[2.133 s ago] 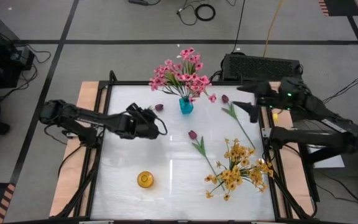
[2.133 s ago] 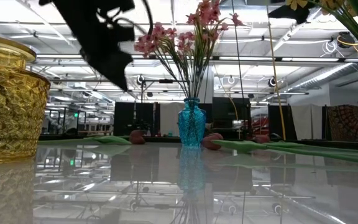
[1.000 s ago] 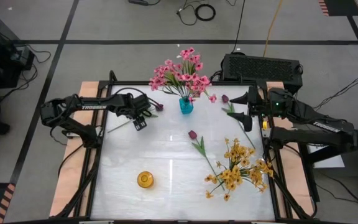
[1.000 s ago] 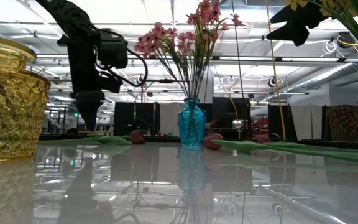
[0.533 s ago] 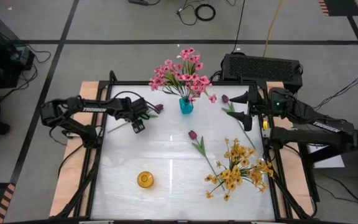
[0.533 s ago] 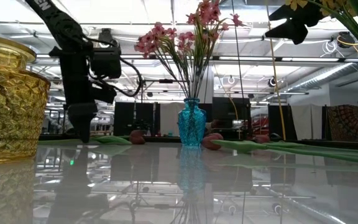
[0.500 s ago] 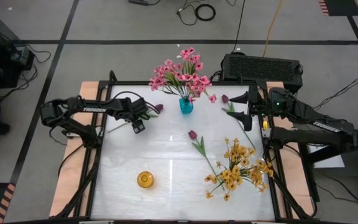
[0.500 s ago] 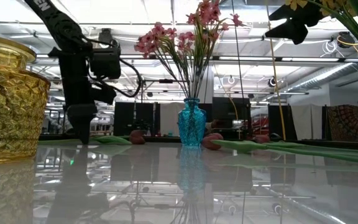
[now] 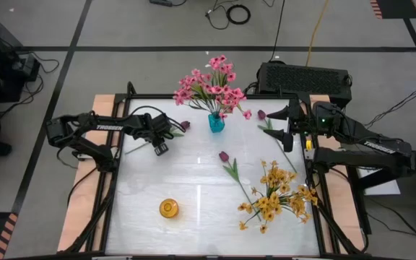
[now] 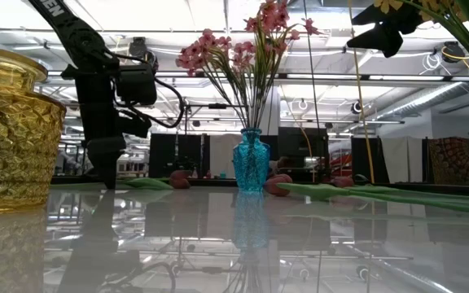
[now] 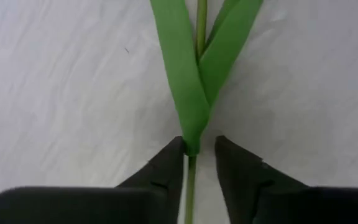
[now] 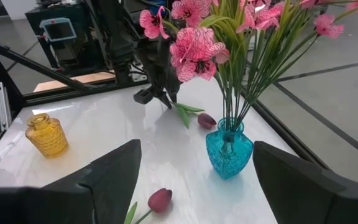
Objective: Sort flowers into vase by color
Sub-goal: Put the top left dark red tulip into the yellow vase
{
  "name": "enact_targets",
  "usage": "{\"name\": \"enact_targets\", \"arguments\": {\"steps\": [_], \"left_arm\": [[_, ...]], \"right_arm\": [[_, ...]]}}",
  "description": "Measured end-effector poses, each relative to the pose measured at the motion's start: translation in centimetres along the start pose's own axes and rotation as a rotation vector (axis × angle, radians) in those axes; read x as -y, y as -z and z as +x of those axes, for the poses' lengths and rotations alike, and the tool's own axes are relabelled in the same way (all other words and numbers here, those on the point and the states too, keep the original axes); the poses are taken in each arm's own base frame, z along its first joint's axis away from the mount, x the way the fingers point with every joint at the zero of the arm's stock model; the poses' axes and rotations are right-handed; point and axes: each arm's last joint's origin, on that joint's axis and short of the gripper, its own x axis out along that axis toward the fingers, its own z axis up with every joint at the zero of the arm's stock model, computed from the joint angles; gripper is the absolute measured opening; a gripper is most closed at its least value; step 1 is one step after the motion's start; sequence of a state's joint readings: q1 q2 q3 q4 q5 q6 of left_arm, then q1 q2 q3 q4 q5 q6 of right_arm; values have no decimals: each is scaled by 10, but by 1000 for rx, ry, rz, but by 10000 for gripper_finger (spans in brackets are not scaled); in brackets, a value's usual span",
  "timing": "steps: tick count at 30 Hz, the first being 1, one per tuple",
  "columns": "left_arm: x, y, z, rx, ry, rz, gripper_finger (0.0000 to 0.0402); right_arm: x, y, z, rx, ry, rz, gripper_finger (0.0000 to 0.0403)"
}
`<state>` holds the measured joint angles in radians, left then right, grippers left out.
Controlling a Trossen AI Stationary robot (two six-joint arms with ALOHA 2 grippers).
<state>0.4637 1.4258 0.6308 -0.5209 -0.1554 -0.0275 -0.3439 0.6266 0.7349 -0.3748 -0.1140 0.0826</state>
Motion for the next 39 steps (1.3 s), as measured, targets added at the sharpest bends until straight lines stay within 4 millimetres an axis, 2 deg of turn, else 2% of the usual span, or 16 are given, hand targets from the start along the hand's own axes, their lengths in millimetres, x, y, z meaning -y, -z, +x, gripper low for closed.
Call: {"name": "enact_targets", "arguments": {"steps": [5, 7, 14, 21, 29, 39], "left_arm": [[0, 0, 0, -1, 1, 7, 26], [0, -1, -1, -2, 4, 7, 10], [6, -4, -11, -64, 20, -5, 11], [36, -3, -38, -93, 152, 15, 8], [84, 3, -97, 42, 315, 90, 7], [125, 5, -194, 449, 412, 263, 6]], "right_arm": [[-1, 0, 0, 3, -23, -1, 302], [-1, 0, 0, 4, -23, -1, 302], [-1, 0, 0, 3, -23, -8, 302], [-1, 0, 0, 2, -23, -8, 302], [-1, -4, -4, 44, -25, -2, 302], [-11, -10, -6, 118, -96, -26, 302]]}}
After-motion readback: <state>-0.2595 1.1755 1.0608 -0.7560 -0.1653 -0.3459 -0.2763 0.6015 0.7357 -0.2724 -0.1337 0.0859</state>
